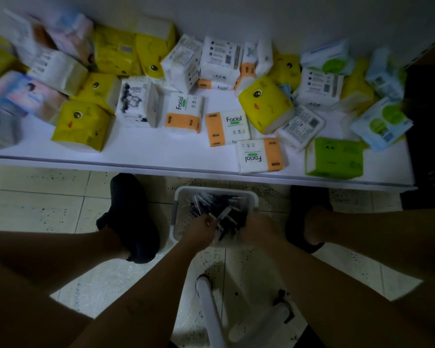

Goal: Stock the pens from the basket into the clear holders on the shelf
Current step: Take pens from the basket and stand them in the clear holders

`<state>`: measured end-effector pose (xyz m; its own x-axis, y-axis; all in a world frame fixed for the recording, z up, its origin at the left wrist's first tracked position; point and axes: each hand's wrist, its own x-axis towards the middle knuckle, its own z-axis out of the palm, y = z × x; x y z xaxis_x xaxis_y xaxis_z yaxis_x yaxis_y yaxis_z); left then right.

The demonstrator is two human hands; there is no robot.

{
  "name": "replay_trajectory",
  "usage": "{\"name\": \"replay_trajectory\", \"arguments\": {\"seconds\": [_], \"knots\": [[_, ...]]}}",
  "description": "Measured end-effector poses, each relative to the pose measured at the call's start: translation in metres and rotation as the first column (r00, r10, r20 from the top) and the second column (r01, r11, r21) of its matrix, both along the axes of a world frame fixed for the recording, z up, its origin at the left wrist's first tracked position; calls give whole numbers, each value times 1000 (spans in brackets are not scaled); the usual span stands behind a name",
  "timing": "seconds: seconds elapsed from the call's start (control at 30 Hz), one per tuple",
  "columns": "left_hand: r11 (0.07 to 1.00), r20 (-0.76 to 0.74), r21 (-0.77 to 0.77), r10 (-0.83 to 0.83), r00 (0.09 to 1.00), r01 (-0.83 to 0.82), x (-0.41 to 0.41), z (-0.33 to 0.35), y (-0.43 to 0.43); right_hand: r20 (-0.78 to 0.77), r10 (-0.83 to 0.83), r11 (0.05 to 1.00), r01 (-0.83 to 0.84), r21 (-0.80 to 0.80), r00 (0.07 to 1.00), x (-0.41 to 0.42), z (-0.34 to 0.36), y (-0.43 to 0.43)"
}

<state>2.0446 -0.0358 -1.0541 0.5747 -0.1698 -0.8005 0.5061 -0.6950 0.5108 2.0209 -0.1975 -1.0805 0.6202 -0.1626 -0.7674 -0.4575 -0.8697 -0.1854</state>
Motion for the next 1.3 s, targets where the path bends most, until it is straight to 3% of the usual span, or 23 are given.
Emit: {"name": "replay_trajectory", "arguments": {"seconds": [0.17,0.33,0.53,0.67,0.83,1.03,1.2,1.3], "knots": [[1000,22,-15,-23,999,23,3,12,-7,95,-272,962,269,46,958,2,29,-14],[997,112,-61,49,992,-42,-3,34,-16,37,-670,704,620,346,741,-9,67,-17],[950,293,-230,274,916,-211,-5,82,-29,-192,-750,468,713,523,633,-18,112,-18],[902,309,-313,393,866,-298,5,110,-33,-291,-763,259,685,680,577,-20,133,-16],[844,309,-401,490,815,-355,11,141,-33,-145,-861,234,635,737,487,-14,160,-9],[774,349,-563,541,765,-290,15,177,-42,160,-816,434,406,804,555,-16,199,-2],[681,292,-691,571,767,-244,22,215,-53,121,-883,314,380,870,453,-2,231,0],[639,316,-753,561,765,-158,26,243,-54,296,-861,439,308,844,414,4,252,-7]]}}
